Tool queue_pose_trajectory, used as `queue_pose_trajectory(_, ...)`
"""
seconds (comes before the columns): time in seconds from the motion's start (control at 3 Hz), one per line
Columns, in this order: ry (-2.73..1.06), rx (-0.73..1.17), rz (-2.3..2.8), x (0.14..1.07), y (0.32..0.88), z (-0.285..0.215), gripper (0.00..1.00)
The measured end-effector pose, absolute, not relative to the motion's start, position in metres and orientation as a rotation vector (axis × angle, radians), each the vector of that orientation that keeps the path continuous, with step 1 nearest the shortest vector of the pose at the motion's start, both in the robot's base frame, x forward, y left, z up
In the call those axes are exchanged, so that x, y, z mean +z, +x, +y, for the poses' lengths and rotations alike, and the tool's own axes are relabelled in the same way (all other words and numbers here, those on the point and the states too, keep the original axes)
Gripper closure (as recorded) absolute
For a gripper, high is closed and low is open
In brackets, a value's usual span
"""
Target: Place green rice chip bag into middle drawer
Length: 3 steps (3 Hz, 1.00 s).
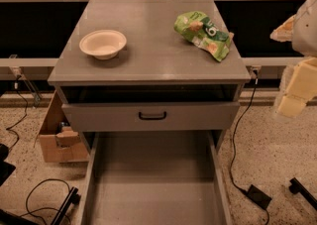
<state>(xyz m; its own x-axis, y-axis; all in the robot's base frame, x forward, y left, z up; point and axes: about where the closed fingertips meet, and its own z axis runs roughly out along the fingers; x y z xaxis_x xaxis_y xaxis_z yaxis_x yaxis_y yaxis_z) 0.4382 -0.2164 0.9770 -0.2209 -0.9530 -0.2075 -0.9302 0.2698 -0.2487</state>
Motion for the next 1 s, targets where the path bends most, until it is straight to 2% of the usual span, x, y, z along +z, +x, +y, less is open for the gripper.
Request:
queue_pose_trajectory(0.33,-1.723,-0.101,2.23,0.977,0.438,-0.216,0.0)
queue_pose_trajectory(1.0,-1.544,-0.049,2.127,0.98,0.515,-0.226,0.0)
